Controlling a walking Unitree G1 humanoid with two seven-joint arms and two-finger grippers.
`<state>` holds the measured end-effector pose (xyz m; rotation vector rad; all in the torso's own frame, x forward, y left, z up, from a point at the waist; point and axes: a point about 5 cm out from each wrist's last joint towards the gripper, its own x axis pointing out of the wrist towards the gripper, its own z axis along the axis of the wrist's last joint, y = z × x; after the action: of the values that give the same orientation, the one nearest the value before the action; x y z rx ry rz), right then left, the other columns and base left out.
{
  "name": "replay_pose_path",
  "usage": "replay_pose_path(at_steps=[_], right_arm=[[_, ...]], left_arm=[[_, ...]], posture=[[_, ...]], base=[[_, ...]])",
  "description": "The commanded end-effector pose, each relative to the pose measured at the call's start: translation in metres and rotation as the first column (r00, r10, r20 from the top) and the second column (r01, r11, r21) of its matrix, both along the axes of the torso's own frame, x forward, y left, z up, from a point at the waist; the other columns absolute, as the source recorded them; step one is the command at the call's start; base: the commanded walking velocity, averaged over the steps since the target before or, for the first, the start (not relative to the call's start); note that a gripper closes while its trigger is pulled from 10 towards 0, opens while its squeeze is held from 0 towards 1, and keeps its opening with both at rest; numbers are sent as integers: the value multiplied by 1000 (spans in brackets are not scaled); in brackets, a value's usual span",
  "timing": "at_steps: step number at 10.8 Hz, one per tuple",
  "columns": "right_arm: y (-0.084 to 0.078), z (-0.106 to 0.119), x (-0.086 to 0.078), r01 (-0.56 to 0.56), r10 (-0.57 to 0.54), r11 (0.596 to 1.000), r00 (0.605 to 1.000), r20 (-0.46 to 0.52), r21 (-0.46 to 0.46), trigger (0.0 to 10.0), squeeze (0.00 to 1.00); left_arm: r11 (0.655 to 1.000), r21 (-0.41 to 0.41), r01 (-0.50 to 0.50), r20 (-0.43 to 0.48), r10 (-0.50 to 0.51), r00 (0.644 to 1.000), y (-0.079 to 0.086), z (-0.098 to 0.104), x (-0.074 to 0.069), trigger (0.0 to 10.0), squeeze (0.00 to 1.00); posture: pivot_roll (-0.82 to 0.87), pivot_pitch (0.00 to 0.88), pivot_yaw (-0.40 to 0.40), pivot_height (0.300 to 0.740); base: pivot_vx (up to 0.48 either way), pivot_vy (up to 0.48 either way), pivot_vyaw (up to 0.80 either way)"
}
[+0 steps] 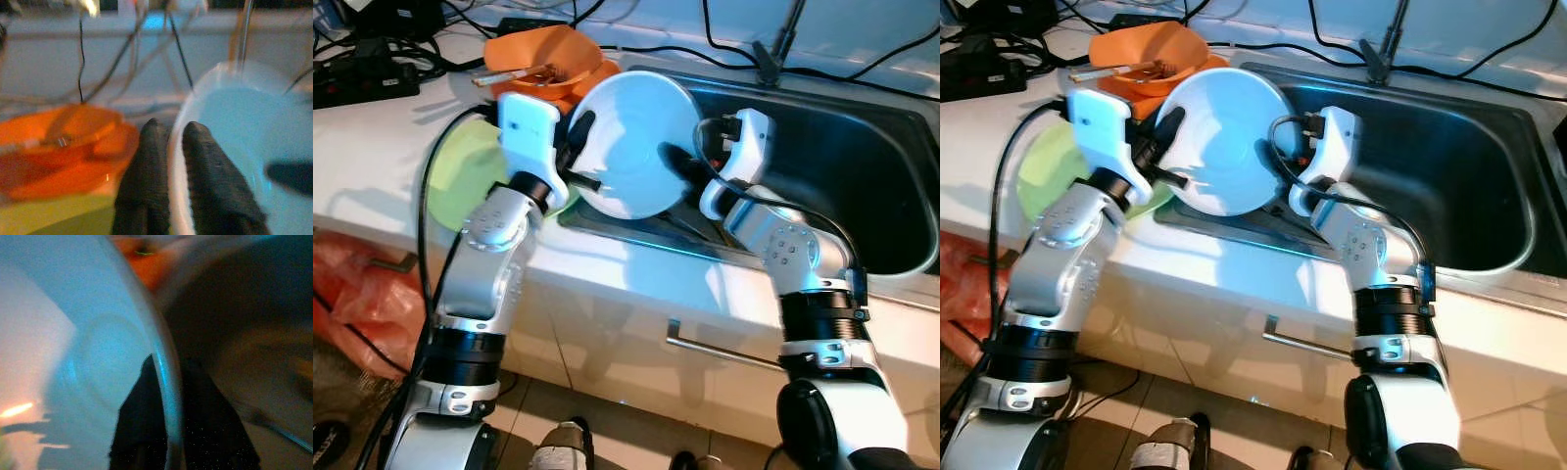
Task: Kitchen organization
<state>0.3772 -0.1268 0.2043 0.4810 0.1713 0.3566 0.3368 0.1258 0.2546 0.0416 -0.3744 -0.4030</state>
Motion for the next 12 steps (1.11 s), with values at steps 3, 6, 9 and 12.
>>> replay_pose_path(at_steps=[3,6,9,12], right_arm=[[-20,5,5,146,-146,988,989,4,49,0,0],[-50,-1,13,332,-332,943,943,-23,-23,0,0],[-81,-32,17,409,-414,792,905,92,-454,0,0],[-87,-65,10,355,-412,747,911,27,-562,0,0]], left_arm=[[995,-25,102,-34,-102,994,-9,0,-4,10000,1000],[985,-29,170,-174,-172,970,-10,-17,-5,10000,1000],[950,23,310,-382,-278,881,-25,-40,-12,10000,1000],[923,58,380,-468,-311,827,-29,-48,-20,10000,1000]], posture=[[220,130,19,740],[225,131,20,740],[241,135,20,740],[256,141,28,740]], base=[[0,0,0],[0,0,0],[0,0,0],[0,0,0]])
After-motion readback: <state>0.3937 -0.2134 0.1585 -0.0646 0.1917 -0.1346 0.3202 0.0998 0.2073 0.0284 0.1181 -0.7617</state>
